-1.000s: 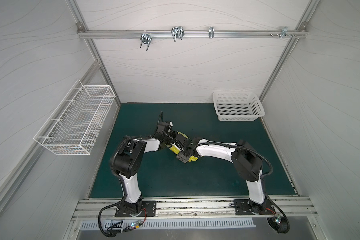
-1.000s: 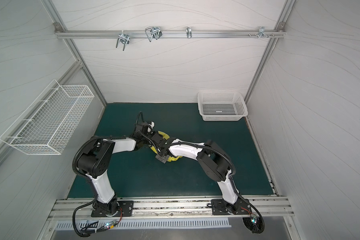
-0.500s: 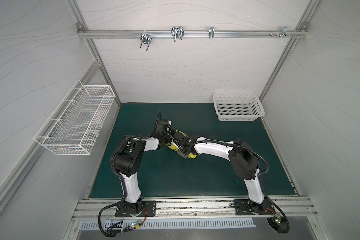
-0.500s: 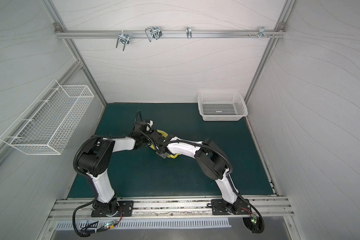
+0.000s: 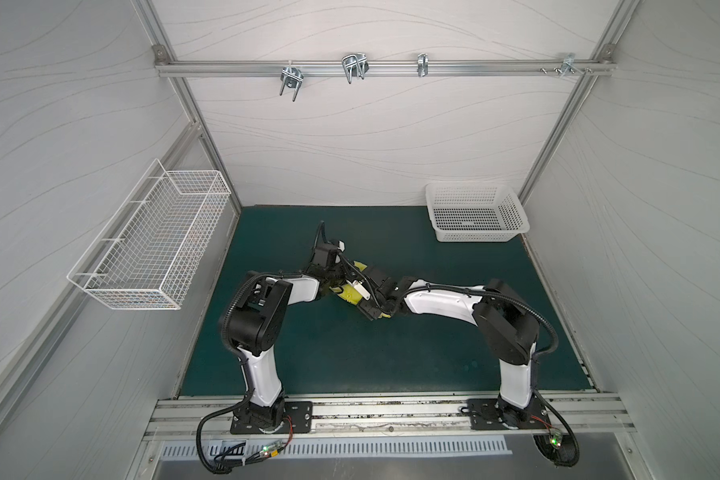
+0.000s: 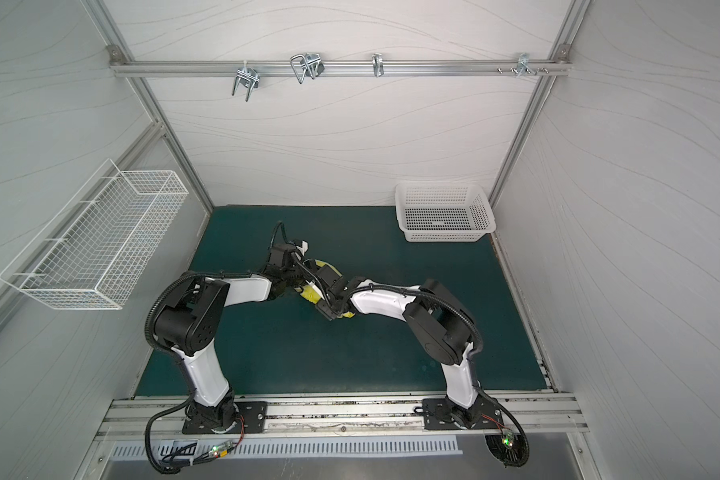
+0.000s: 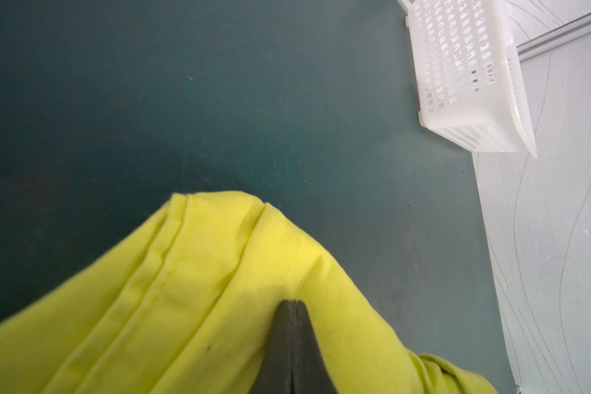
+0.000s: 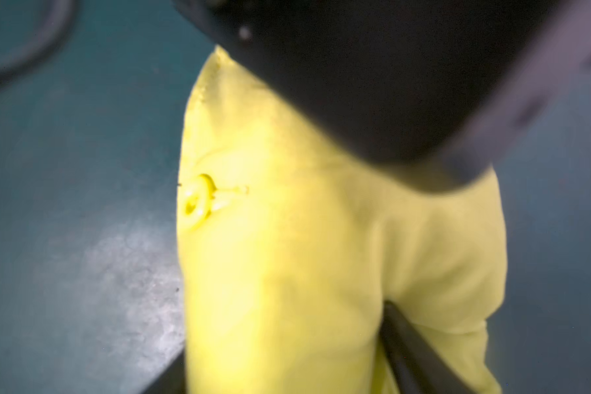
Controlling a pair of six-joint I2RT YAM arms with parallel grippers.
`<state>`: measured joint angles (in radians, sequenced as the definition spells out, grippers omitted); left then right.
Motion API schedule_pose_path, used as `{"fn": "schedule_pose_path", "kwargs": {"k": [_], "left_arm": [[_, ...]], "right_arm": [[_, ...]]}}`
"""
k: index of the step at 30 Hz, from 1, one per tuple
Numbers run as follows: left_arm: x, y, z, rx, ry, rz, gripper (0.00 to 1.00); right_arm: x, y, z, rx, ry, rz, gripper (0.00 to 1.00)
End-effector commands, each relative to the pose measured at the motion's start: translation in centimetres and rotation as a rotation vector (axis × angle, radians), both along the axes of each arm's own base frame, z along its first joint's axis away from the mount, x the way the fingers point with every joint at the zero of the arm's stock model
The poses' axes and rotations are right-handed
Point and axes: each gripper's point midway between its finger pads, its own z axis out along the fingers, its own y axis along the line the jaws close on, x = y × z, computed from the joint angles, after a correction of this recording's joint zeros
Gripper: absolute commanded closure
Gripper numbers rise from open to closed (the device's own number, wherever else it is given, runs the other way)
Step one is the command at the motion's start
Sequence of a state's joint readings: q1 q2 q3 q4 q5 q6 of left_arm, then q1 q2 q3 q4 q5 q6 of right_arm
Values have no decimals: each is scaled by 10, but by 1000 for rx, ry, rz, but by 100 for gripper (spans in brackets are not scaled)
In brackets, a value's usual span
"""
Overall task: Roll up the long pants
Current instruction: Roll the long pant at the center of the board, then pick up the long pant at the center of the board.
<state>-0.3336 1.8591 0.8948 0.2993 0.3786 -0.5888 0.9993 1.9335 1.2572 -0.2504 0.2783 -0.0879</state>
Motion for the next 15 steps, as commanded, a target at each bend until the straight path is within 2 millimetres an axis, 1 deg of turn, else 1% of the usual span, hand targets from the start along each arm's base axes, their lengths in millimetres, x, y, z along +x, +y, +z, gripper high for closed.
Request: {"fn": "schedule_pose_path", "kwargs": {"k": [1, 2, 3, 4, 6, 8, 12, 15], "left_arm": [[-136, 25, -106, 153, 563, -103, 100], [-135, 24, -106, 151, 560, -103, 100], [-135, 24, -105, 149, 558, -103, 100], [-134, 24, -105, 148, 554, -103, 100], [-133, 24, -103, 150, 550, -106, 100], [-133, 24, -101, 155, 545, -111, 100], [-134, 24, -98, 154, 536, -120, 100], [-134, 23, -98, 149, 537, -127, 100]], "right_arm": [[-27, -67, -62, -352, 26, -5, 8], [-22, -61, -59, -359, -4, 9, 2], [-18, -58, -58, -363, -16, 18, 1], [-15, -54, -61, -374, -13, 50, 1], [-7, -51, -67, -419, -44, 74, 1], [4, -52, -71, -466, -93, 81, 1], [16, -51, -79, -499, -116, 98, 1], [25, -54, -93, -512, -98, 97, 1]]}}
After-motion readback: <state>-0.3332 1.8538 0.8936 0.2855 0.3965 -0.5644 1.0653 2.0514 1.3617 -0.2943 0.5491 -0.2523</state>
